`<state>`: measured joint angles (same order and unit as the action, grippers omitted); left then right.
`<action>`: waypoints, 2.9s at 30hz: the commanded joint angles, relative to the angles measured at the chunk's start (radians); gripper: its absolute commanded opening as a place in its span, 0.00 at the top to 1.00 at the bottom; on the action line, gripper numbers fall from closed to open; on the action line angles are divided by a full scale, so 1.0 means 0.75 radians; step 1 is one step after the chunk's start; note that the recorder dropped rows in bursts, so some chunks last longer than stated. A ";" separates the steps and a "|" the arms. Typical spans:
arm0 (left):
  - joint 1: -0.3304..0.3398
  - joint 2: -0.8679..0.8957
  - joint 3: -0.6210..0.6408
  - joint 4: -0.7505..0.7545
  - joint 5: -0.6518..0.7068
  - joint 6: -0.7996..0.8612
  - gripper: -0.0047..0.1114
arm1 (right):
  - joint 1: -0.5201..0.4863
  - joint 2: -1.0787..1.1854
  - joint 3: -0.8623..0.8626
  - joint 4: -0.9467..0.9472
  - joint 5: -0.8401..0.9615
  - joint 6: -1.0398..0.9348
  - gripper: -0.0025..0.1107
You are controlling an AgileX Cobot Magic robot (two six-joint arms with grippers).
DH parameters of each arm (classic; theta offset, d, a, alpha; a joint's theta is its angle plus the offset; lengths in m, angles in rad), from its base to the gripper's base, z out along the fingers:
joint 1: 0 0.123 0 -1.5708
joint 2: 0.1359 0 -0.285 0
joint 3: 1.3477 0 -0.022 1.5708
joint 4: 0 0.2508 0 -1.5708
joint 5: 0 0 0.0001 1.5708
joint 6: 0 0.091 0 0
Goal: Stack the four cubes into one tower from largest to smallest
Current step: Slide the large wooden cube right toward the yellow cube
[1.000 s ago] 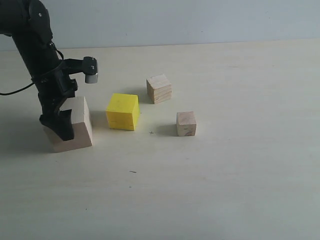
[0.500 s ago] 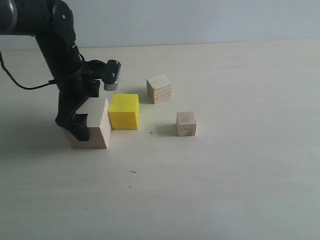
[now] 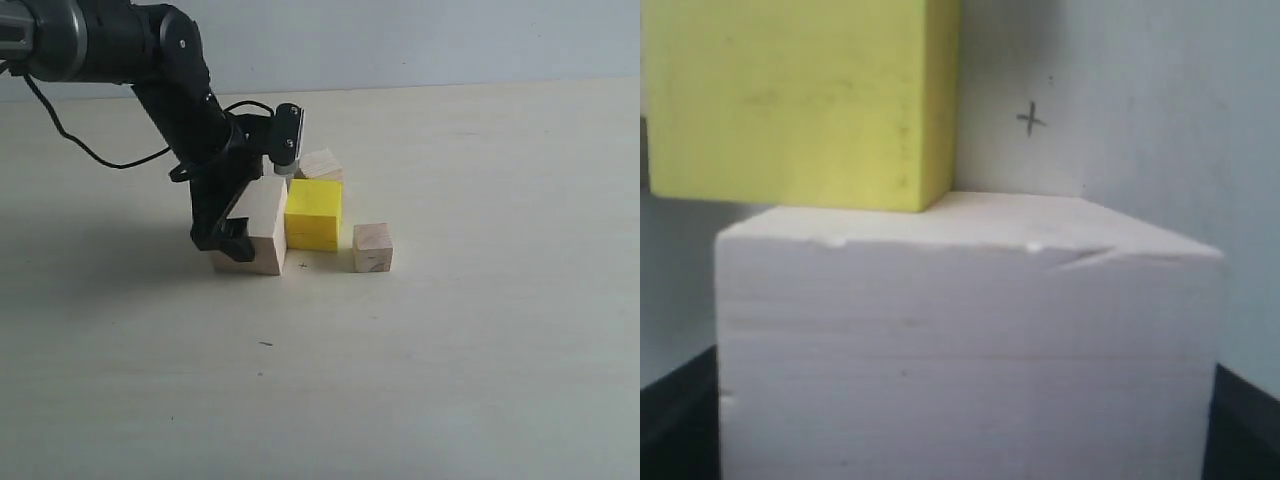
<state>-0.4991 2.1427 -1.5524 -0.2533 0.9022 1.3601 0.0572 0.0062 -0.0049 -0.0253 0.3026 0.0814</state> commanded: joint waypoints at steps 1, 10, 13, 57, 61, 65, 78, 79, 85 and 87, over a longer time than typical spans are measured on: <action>-0.028 -0.004 -0.031 -0.104 -0.001 -0.020 0.96 | 0.003 -0.008 0.007 0.001 -0.018 -0.001 0.98; -0.104 -0.004 -0.042 -0.080 -0.015 -0.185 0.96 | 0.003 -0.008 0.007 0.001 -0.018 -0.001 0.98; -0.104 -0.004 -0.042 -0.022 -0.018 -0.286 0.96 | 0.003 -0.008 0.007 0.001 -0.018 -0.001 0.98; -0.104 0.064 -0.039 0.010 0.041 -0.378 0.96 | 0.003 -0.008 0.007 0.001 -0.018 -0.001 0.98; -0.104 0.064 -0.039 0.010 0.046 -0.378 0.96 | 0.003 -0.008 0.007 0.001 -0.018 -0.001 0.98; -0.104 0.064 -0.039 0.010 0.047 -0.378 0.79 | 0.003 -0.008 0.007 0.001 -0.018 -0.001 0.98; -0.104 0.064 -0.039 0.005 -0.024 -0.449 0.10 | 0.003 -0.008 0.007 0.001 -0.018 -0.001 0.98; -0.104 0.064 -0.039 0.005 -0.024 -0.453 0.10 | 0.003 -0.008 0.007 0.001 -0.018 -0.001 0.98; -0.104 0.064 -0.039 0.005 -0.024 -0.463 0.10 | 0.003 -0.008 0.007 0.001 -0.018 -0.001 0.98; -0.104 0.064 -0.039 0.005 -0.024 -0.463 0.10 | 0.003 -0.008 0.007 0.001 -0.018 -0.001 0.98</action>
<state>-0.5754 2.1931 -1.5830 -0.2499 0.8883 1.0213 0.0572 0.0062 -0.0049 -0.0253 0.3026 0.0814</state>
